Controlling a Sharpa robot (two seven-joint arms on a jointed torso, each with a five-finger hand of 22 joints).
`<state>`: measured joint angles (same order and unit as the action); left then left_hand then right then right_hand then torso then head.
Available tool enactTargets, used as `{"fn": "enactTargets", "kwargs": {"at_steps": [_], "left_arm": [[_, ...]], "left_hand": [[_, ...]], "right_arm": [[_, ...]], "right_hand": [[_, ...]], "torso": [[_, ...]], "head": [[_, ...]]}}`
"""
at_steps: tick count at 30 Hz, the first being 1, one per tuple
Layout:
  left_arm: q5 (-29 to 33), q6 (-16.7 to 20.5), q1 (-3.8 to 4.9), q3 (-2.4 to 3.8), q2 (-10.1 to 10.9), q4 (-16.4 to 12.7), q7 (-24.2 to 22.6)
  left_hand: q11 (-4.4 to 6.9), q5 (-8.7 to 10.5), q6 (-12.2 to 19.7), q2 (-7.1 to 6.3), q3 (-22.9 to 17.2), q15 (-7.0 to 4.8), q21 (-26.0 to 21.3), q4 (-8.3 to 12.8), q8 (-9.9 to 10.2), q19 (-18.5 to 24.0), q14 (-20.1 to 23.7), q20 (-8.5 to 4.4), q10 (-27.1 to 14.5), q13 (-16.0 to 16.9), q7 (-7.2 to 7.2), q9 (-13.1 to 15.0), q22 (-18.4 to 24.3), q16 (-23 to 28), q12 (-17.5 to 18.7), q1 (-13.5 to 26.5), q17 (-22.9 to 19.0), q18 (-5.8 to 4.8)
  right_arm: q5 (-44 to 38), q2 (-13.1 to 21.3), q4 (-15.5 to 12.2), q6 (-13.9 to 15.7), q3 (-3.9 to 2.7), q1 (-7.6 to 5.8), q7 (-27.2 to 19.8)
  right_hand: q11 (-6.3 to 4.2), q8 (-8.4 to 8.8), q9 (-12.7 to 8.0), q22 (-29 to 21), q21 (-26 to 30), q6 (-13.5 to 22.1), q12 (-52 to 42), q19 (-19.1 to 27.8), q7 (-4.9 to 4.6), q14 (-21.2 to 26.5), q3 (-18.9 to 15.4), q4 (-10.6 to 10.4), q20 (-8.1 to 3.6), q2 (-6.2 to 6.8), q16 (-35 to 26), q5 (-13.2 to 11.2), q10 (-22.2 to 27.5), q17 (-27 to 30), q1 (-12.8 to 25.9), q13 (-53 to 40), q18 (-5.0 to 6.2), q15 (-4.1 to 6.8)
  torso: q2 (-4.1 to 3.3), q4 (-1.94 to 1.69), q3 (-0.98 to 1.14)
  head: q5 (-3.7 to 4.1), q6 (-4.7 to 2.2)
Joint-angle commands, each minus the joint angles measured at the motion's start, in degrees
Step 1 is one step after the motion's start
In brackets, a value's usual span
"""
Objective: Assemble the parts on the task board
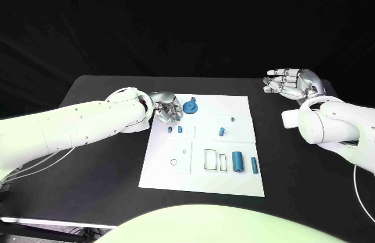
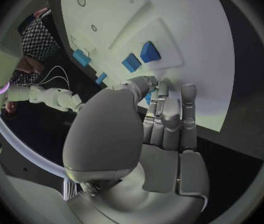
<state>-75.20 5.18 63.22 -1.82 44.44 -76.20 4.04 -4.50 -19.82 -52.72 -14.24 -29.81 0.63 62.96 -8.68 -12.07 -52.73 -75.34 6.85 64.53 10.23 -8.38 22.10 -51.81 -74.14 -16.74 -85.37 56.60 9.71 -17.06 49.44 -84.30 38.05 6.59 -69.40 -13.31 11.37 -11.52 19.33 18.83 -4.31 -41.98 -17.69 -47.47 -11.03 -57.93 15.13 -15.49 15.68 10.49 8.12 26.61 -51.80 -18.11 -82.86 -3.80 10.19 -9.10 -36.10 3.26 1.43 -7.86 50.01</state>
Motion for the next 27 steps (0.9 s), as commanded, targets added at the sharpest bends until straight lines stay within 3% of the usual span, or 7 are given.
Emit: {"fn": "enactTargets", "kwargs": {"at_steps": [1, 11, 15, 19, 21, 24, 27], "left_arm": [[0.52, 0.26, -0.04, 0.02, 0.16, -0.06, -0.48], [-0.35, -1.95, -0.05, 0.04, 1.51, 0.94, 0.89], [-0.55, -2.23, -0.05, 0.07, 2.1, 1.71, 1.16], [1.21, -0.21, -0.04, 0.32, 2.78, 2.36, -0.18], [4.19, 1.97, -0.03, 0.56, 3.19, 2.54, -2.14], [13.57, 5.94, -0.01, 0.94, 4.06, 2.5, -6.76], [27.86, 8.51, 0.03, 1.21, 5.11, 1.97, -12.96]], "left_hand": [[0.05, 0.27, 0.74, -0.11, 0.03, 0.13, -0.24, 0.22, 0.59, 0.44, 0.49, 0.06, 0.51, 0.11, -0.04, -0.19, 0.1, -0.12, 0.5, 0.7, -0.23, -0.05], [-0.53, 0.27, 3.51, -1.18, 0.12, 0.58, -1.82, 0.66, 2.6, 2.27, 2.12, 0.31, -0.65, 0.21, 0.64, -1.07, 1.76, 0.68, 2.14, 0.9, -2.57, 0.27], [-0.61, 0.25, 3.7, -1.19, 0.11, 0.64, -1.97, 0.75, 2.74, 2.45, 2.31, 0.36, -0.83, 0.24, 0.71, -1.14, 1.91, 0.75, 2.3, 0.82, -2.82, 0.31], [-0.47, 0.23, 1.14, -0.48, -0.16, 0.57, -1.88, 1.14, 1.45, 2.39, 2.57, 0.43, -0.26, 0.74, -0.24, -0.72, 1.76, 0.62, 2.1, 0.39, -3.28, 0.37], [-0.45, 0.29, -1.0, -0.25, -0.15, 0.52, -2.7, 1.56, 0.28, 3.74, 3.76, 0.39, 0.26, 1.35, -0.46, -0.33, 2.82, 1.52, 1.6, 0.3, -5.08, 0.66], [-0.81, 0.25, -2.38, 0.12, -0.22, 0.81, -3.46, 1.74, -0.57, 4.73, 6.42, 0.48, -0.16, 1.75, -0.72, -0.02, 3.47, 4.04, 1.55, 0.43, -9.68, 0.77], [-1.07, 0.27, -1.67, 0.27, -0.29, 1.01, -3.94, 1.85, -0.28, 5.09, 8.87, 0.64, -0.42, 2.09, -1.09, -0.17, 3.67, 6.79, 1.42, 0.64, -13.75, 0.76]], "right_arm": [[-0.28, 0.04, 0.03, -0.89, -0.03, 0.04, -0.41], [-5.37, 0.14, 0.71, -5.18, -0.03, 0.06, 3.61], [-11.53, 0.09, 1.4, -8.52, -0.03, 0.06, 6.19], [-21.03, -0.21, 2.42, -12.33, -0.03, 0.06, 8.23], [-26.65, -0.47, 2.91, -14.48, -0.03, 0.06, 9.1], [-36.38, -1.09, 3.47, -17.89, -0.04, 0.06, 10.4], [-45.97, -1.96, 3.71, -20.97, -0.05, 0.06, 11.86]], "right_hand": [[0.45, -0.35, -0.1, -0.15, 0.21, 0.33, -0.23, -0.21, -4.66, -0.53, 0.33, 0.04, 0.02, 0.19, -0.42, 0.19, 0.11, 0.12, 0.32, 0.09, 0.28, 0.07], [0.59, -0.62, -0.2, -0.69, 0.36, 0.17, 0.04, 0.15, -4.72, -0.1, 0.75, 0.82, 0.15, 0.95, -0.91, -0.63, 0.62, 0.42, -0.03, 0.14, 0.21, -0.14], [-0.09, -2.0, -0.12, -1.07, -0.53, -2.21, -0.1, -1.34, -3.92, -2.35, 2.49, 2.68, -0.35, 1.48, -0.05, -1.79, -0.15, 0.24, -1.21, 0.07, 0.41, 0.64], [-2.27, -2.99, -0.69, 0.23, -4.64, -6.39, -0.39, -7.44, -1.89, -10.28, 8.63, 5.86, -3.43, 2.72, 4.07, -6.13, -5.49, -1.73, -2.84, 0.09, 0.35, 3.79], [-3.26, -3.15, -1.0, 1.99, -7.36, -8.17, 0.03, -9.65, -1.13, -13.44, 10.07, 7.6, -4.95, 2.91, 6.15, -6.63, -7.89, -3.34, -2.97, 0.11, 0.25, 5.13], [-5.09, -2.5, -2.32, 11.34, -18.39, -12.03, 3.05, -11.82, 0.8, -18.96, 9.07, 11.89, -8.3, 1.86, 12.23, -7.04, -12.54, -8.52, -1.79, 0.19, -0.8, 7.34], [-5.69, -1.31, -3.52, 19.09, -26.58, -13.84, 5.74, -9.7, 0.95, -22.14, 9.26, 14.47, -9.79, 1.41, 18.1, -8.46, -15.37, -12.98, -0.79, -0.01, -0.57, 8.48]], "torso": [[0.0, 0.01, 0.01], [0.01, -0.01, -0.01], [0.02, -0.01, -0.06], [-0.01, 0.03, -0.08], [0.0, 0.05, -0.09], [-0.01, 0.1, -0.02], [-0.07, 0.15, 0.01]], "head": [[0.0, -0.01], [0.29, -0.01], [0.39, -0.01], [0.58, -0.01], [1.22, -0.01], [2.17, -0.01], [3.0, -0.01]]}}
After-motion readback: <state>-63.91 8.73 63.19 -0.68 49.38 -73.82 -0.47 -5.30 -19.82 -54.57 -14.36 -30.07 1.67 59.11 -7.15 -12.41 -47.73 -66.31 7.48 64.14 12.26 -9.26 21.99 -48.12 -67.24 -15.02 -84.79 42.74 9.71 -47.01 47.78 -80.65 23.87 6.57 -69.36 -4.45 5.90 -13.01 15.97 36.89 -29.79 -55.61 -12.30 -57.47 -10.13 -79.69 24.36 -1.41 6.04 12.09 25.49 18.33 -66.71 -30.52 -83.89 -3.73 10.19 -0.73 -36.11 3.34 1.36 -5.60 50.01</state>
